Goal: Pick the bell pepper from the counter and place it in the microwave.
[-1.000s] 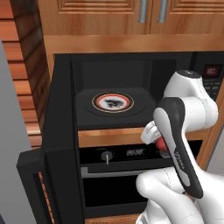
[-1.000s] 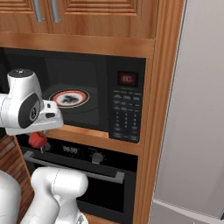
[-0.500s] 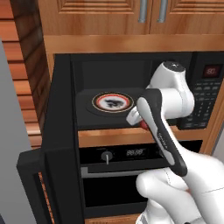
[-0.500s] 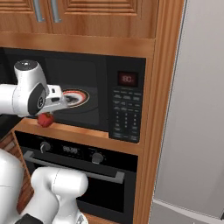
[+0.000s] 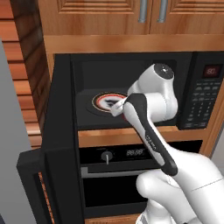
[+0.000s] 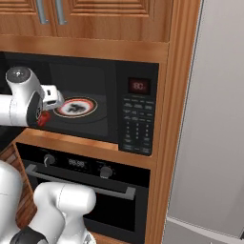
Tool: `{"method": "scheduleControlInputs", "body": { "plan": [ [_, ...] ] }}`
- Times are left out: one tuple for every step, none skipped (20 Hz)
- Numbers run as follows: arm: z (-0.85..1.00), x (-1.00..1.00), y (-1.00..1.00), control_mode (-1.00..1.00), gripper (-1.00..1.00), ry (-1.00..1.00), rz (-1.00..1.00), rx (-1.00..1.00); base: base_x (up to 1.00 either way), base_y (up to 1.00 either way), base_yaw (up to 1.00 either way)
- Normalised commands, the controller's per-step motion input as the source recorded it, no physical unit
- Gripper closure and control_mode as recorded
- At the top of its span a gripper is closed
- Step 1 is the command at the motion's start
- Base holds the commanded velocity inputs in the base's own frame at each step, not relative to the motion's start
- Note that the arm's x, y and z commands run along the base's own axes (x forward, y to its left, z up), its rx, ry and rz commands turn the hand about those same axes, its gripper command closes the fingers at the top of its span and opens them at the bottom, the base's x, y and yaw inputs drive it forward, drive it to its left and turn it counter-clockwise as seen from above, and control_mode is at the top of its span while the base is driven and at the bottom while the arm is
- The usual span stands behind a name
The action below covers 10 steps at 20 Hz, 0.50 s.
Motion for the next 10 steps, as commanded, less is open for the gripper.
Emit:
{"method": "scheduleControlInputs", "body": {
  "plan": [
    [0.00,0.16,0.44,-1.00,1.00,-0.34,0.00,0.14,0.00,0.00,0.00],
    [0.00,0.16,0.38,-1.00,1.00,-0.36,0.00,0.14,0.00,0.00,0.00],
    [0.00,0.39,0.07,-1.00,1.00,-0.31,0.00,0.15,0.00,0.00,0.00],
    [0.00,0.56,0.00,-1.00,1.00,-0.28,0.00,0.15,0.00,0.00,0.00],
    [0.00,0.67,0.00,-1.00,1.00,-0.23,0.00,0.14,0.00,0.00,0.00],
    [0.00,0.91,0.00,-1.00,1.00,-0.17,0.00,0.14,0.00,0.00,0.00],
    [0.04,1.00,0.00,-1.00,1.00,-0.09,0.00,0.13,0.00,0.00,0.00],
    [0.29,0.91,0.00,-1.00,1.00,-0.04,0.00,0.12,0.00,0.00,0.00],
    [0.36,0.80,0.00,-1.00,1.00,-0.01,0.00,0.10,0.00,0.00,0.00],
    [0.33,0.68,0.00,-1.00,1.00,-0.01,0.00,0.09,0.00,0.00,0.00]
  ]
}}
